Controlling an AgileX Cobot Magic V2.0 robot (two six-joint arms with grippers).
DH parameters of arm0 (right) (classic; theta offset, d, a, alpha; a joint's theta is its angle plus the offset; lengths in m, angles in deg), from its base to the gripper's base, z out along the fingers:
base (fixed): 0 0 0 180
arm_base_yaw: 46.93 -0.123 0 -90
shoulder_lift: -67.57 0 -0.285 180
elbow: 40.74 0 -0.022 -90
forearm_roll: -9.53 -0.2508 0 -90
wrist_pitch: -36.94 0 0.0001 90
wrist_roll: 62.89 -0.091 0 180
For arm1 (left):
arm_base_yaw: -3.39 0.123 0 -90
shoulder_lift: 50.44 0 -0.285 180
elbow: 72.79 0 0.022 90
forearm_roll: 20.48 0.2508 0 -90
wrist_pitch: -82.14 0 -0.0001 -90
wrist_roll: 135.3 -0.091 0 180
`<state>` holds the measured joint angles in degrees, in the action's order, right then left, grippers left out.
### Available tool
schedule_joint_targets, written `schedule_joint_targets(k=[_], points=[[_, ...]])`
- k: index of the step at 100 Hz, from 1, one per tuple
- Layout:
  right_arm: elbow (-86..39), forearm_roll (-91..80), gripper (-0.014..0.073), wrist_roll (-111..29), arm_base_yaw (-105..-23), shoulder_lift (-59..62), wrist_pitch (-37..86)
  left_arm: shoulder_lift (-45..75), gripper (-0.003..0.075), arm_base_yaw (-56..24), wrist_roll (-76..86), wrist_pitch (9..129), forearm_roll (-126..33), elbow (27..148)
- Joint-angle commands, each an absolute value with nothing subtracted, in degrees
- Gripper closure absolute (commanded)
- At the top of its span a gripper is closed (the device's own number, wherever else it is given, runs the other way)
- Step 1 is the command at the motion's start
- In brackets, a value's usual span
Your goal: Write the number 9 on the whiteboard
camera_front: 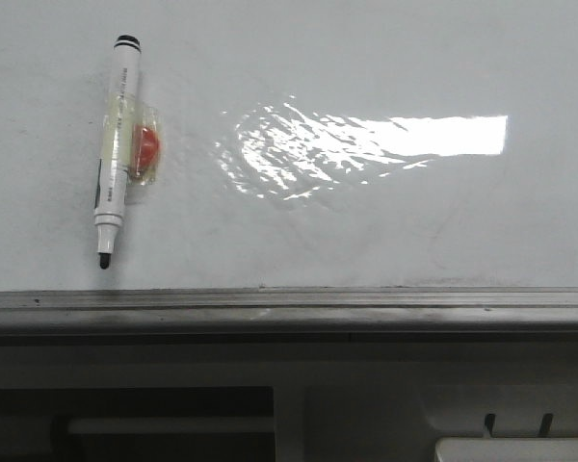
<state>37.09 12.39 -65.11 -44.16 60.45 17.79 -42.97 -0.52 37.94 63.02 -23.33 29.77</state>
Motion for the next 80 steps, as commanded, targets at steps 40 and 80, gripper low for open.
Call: schedule_joint_targets(k=[40,80], points=[[38.5,12.8,0.0663,-64.8,-44.2,61.2,19.3,-44.5,0.074,-0.5,38.2,66.1,-24.0,27.4],[38.5,12.8,0.0663,-64.8,-44.2,61.2,19.3,-44.5,0.074,-0.5,38.2,66.1,-23.6,27.4]])
